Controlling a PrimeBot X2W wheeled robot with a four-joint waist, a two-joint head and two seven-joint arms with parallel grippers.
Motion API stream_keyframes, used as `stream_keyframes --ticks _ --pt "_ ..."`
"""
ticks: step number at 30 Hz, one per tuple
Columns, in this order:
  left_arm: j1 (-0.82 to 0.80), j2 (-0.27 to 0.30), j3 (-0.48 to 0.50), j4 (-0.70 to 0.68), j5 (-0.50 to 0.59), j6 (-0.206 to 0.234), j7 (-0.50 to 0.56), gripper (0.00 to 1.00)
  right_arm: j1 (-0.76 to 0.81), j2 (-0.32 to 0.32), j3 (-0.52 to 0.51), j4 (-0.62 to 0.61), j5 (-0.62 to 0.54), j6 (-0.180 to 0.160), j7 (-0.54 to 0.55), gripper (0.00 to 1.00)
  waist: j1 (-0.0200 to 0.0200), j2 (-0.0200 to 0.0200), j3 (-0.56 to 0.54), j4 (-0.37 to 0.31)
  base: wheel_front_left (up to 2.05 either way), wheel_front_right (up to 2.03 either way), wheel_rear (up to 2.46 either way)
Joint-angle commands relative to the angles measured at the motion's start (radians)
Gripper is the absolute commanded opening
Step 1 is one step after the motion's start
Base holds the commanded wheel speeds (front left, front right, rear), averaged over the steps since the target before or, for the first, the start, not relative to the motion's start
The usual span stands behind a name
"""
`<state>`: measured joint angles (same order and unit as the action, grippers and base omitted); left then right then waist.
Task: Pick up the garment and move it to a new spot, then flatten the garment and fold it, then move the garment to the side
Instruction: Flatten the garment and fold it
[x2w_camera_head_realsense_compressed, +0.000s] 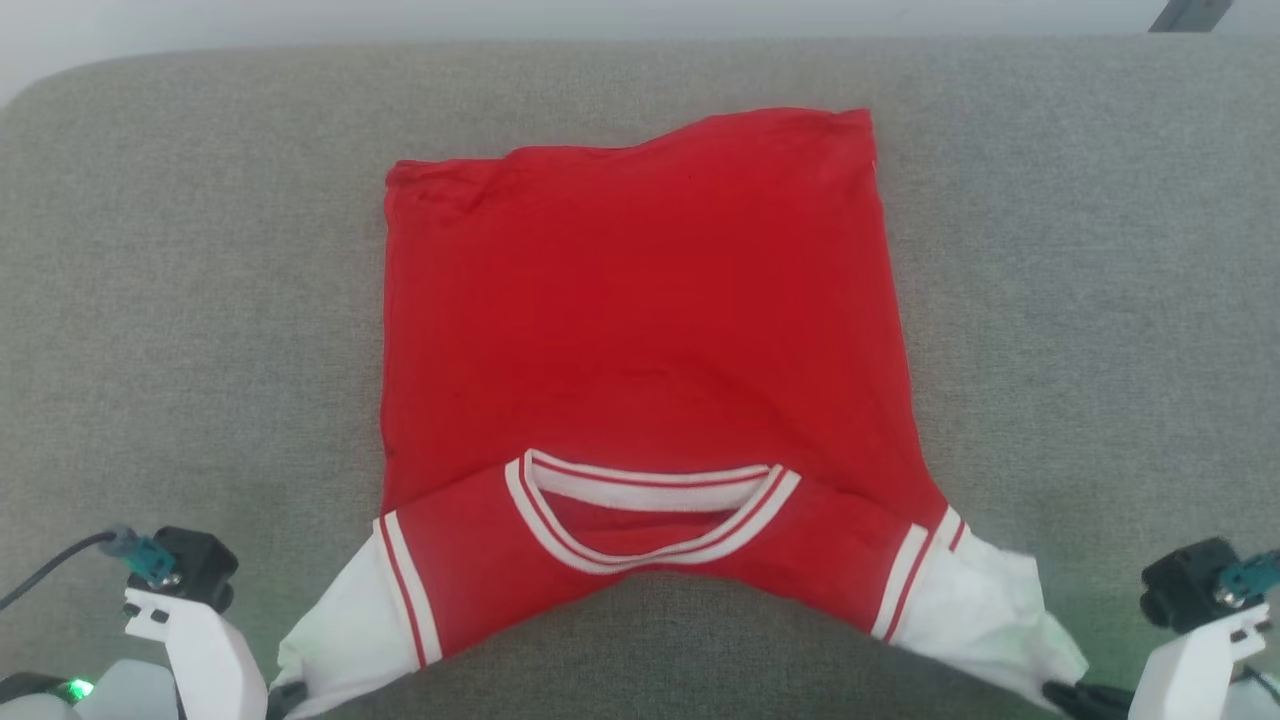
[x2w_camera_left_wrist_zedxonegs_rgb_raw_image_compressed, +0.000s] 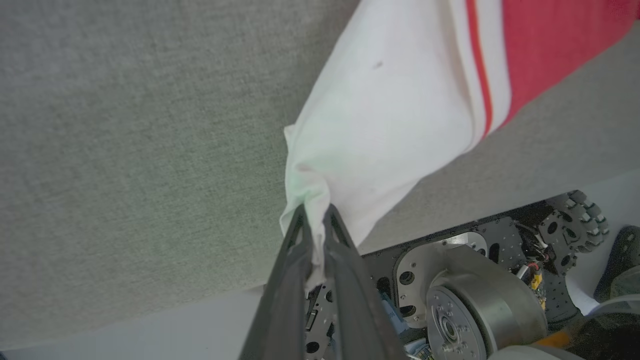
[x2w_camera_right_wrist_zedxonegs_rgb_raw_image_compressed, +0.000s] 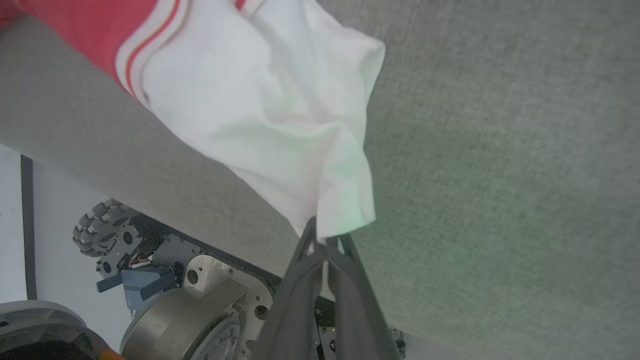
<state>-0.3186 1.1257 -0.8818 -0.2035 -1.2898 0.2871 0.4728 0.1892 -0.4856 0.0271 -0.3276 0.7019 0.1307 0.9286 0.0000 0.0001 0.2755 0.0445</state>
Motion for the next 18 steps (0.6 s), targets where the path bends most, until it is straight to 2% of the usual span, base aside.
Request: stream_keyframes --ticks 1,3,7,8,9,10,11,15,18 --pt "0.016 0.006 -0.002 0.005 0.001 0.007 -0.004 0.00 0.021 0.011 -0.008 -0.013 0.008 0.000 0.020 0.00 0.0000 -0.0001 0.005 0.000 0.00 0.00 0.00" --pt "0.016 0.004 0.004 0.020 0.009 0.009 -0.021 0.00 0.028 0.021 -0.016 -0.022 -0.003 0.000 0.026 0.00 0.0000 -0.0001 0.012 -0.001 0.00 0.00 0.00" --pt "-0.010 -0.029 0.007 0.047 0.038 -0.018 -0.058 0.00 0.010 0.040 -0.001 -0.001 -0.038 0.000 0.008 0.00 0.0000 -0.0001 0.023 -0.004 0.00 0.00 0.00" --pt "-0.018 -0.039 0.006 0.052 0.042 -0.026 -0.066 0.00 0.000 0.041 0.005 0.011 -0.051 0.000 -0.001 0.14 0.0000 -0.0001 0.025 -0.005 0.00 0.00 0.00" --pt "-0.026 -0.050 0.005 0.059 0.054 -0.032 -0.074 0.00 -0.009 0.046 0.015 0.026 -0.060 0.000 -0.010 0.33 0.0000 -0.0001 0.027 -0.006 0.00 0.00 0.00" --pt "-0.034 -0.061 0.003 0.066 0.065 -0.040 -0.079 0.00 -0.019 0.052 0.025 0.042 -0.069 0.000 -0.018 0.87 0.0000 -0.0001 0.029 -0.006 0.00 0.00 0.00" --pt "-0.041 -0.071 -0.001 0.074 0.076 -0.049 -0.082 0.00 -0.030 0.056 0.033 0.060 -0.080 0.000 -0.027 1.00 0.0000 -0.0001 0.030 -0.007 0.00 0.00 0.00" --pt "-0.072 -0.109 -0.012 0.103 0.101 -0.076 -0.084 0.00 -0.069 0.052 0.063 0.114 -0.098 -0.001 -0.040 1.00 0.0000 -0.0001 0.031 -0.008 0.00 0.00 0.00" --pt "-0.088 -0.131 -0.015 0.119 0.115 -0.091 -0.093 0.00 -0.097 0.038 0.064 0.105 -0.101 -0.001 -0.052 1.00 0.0000 -0.0001 0.032 -0.009 0.00 0.00 0.00"
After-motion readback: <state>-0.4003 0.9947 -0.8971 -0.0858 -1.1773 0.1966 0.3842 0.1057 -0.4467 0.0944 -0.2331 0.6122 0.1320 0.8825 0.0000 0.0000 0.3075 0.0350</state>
